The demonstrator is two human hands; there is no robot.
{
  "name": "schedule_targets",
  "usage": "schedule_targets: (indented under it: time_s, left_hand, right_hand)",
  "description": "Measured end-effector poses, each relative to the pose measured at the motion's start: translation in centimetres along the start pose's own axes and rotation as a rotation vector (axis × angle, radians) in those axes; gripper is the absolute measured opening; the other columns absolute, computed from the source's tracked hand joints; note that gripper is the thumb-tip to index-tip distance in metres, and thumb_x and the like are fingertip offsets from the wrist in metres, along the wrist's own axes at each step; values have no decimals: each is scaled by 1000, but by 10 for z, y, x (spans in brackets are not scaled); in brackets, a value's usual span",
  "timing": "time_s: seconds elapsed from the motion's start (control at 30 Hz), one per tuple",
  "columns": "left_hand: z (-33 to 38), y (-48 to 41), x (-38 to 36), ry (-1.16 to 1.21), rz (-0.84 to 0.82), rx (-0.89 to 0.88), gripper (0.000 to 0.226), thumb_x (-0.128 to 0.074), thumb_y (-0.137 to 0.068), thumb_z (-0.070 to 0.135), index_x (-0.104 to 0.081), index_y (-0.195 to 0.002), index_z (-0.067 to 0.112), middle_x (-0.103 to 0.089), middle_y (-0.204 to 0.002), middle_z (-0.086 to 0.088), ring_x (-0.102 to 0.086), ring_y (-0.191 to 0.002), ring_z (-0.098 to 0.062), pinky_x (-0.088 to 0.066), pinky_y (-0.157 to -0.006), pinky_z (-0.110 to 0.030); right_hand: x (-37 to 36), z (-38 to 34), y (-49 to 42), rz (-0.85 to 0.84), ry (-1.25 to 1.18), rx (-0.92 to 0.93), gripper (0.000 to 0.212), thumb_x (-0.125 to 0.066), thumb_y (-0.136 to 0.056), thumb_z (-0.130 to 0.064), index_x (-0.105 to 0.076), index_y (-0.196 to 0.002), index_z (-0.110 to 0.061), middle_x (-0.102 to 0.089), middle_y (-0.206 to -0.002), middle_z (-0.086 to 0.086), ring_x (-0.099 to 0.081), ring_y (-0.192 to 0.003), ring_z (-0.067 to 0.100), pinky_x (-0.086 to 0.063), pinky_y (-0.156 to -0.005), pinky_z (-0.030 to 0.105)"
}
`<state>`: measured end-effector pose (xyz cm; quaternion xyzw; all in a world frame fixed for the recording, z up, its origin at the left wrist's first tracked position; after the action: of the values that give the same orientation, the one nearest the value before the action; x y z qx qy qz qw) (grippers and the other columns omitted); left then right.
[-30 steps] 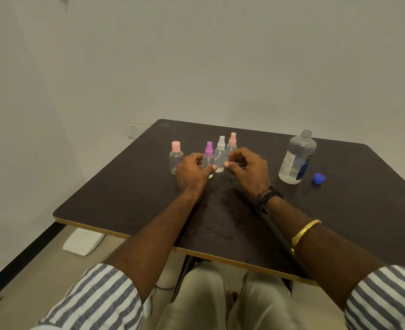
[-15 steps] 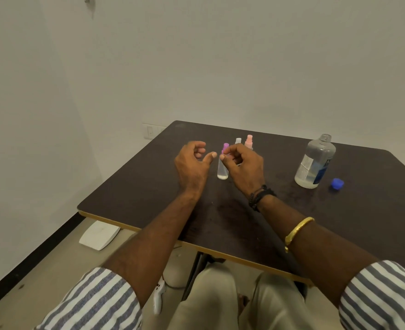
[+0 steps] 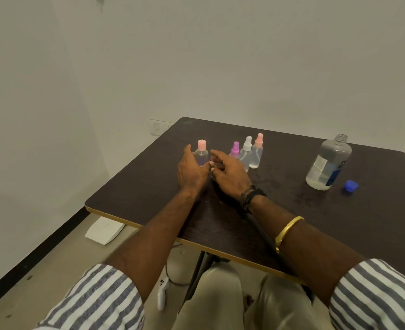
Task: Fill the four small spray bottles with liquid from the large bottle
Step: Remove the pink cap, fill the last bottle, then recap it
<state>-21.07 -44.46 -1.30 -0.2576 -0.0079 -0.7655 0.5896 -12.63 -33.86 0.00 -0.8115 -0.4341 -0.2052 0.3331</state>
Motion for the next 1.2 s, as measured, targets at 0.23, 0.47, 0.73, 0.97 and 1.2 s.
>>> schedule_targets:
  time_s: [0.23,0.47,0.73,0.97,1.2]
  left_hand:
    - [-7,-2,-4,41,27,-13,45,-76,-87,27,-58,-124,10,-66,-121,-8,-63,-110,-22,-50,-87,-28]
    - [3,5,-3,132,87,-87,42,-83,-79,31,-59,-111,17,-68,-106,-2,-65,-92,-15,-56,-77,-27]
    - [36,20,-10,225,102,-217,44,-84,-77,33,-60,-109,15,-66,-100,2,-61,-80,-7,-50,-66,-11]
    - [66,36,-29,229,66,-380,36,-78,-78,34,-59,-103,16,-63,-92,1,-59,-79,-12,-49,-66,-20]
    - [83,54,-63,223,-61,-456,56,-73,-82,43,-54,-127,17,-65,-112,0,-64,-106,-17,-58,-84,-31]
  right_hand:
    - [4,1,2,45,4,25,45,-57,-98,-9,-53,-142,-11,-66,-131,7,-62,-117,15,-40,-88,8]
    - [51,-3,7,394,-46,44,20,-66,-93,-17,-74,-110,-11,-73,-96,1,-62,-84,4,-50,-76,9]
    - [82,-8,9,496,-68,82,20,-72,-92,-28,-73,-104,-13,-67,-87,-9,-60,-76,-3,-47,-66,6]
    - [108,-12,19,563,-64,114,32,-77,-84,-50,-71,-98,-21,-69,-84,-12,-62,-74,1,-56,-68,31]
    - [134,1,30,618,-25,86,46,-77,-74,-65,-68,-91,-23,-66,-79,-9,-62,-73,7,-54,-62,30]
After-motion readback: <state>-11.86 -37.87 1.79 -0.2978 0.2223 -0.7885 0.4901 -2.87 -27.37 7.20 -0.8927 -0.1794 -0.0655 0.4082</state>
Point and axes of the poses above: each hand's wrist, its own y-axis away from the middle knuckle, its own x-axis out of the back of the hand, z = x × y, the point moved 9 cm from there along -y, towards the middle knuckle
